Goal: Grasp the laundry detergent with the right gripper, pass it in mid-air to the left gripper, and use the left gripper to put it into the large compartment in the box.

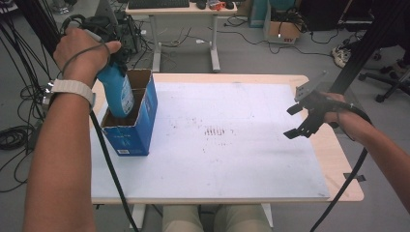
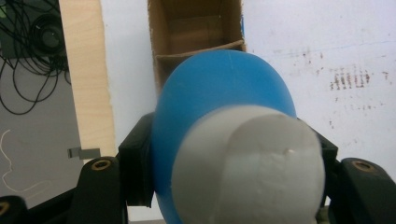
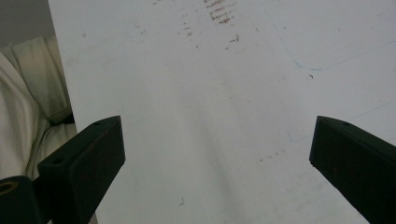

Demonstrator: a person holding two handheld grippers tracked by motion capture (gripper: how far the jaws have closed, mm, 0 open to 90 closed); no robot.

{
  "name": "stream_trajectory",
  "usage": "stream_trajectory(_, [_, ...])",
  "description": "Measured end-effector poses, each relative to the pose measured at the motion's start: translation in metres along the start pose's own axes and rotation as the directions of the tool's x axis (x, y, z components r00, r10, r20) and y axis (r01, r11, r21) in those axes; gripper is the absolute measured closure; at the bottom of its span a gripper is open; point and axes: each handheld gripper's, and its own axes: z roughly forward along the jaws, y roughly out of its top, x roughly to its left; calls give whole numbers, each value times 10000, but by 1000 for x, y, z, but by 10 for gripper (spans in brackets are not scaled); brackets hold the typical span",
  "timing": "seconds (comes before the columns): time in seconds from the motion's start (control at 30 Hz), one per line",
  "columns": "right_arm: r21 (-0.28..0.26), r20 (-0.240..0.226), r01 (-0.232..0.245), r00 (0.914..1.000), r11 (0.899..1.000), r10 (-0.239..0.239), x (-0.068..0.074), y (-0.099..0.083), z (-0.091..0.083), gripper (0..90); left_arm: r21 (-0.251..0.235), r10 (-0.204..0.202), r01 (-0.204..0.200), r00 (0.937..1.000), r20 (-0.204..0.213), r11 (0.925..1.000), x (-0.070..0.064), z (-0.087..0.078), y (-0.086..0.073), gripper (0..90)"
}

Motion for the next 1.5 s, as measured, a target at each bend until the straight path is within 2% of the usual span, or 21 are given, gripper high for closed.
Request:
stream_trajectory(0.43, [21,30,-140,9999,9999,140,0,-1,1,34,17,-29,29,10000,29,10000,4,29,-3,376])
stream_trajectory(0.8, [3,48,-180,9998,9998,180,0,-5,4,34,199,-48,45,9999,153,9998,2,62,-5,376])
stream_trajectory(1.0, [-33,41,-244,9997,9997,244,0,-8,4,34,157,16,-16,10000,7,9999,2,81,-8,376])
stream_trajectory(1.1, [-51,33,-322,9995,9995,322,-1,-9,5,34,171,-80,81,10000,-15,9998,3,91,-11,376])
stream_trajectory(1.23, [157,48,-384,9993,9991,383,-1,-11,5,34,300,9,-9,10000,-15,9995,4,100,-13,376])
stream_trajectory(1.5, [12,57,-411,9991,9992,411,1,-11,7,34,282,58,-57,10000,-10,9996,2,118,-17,376])
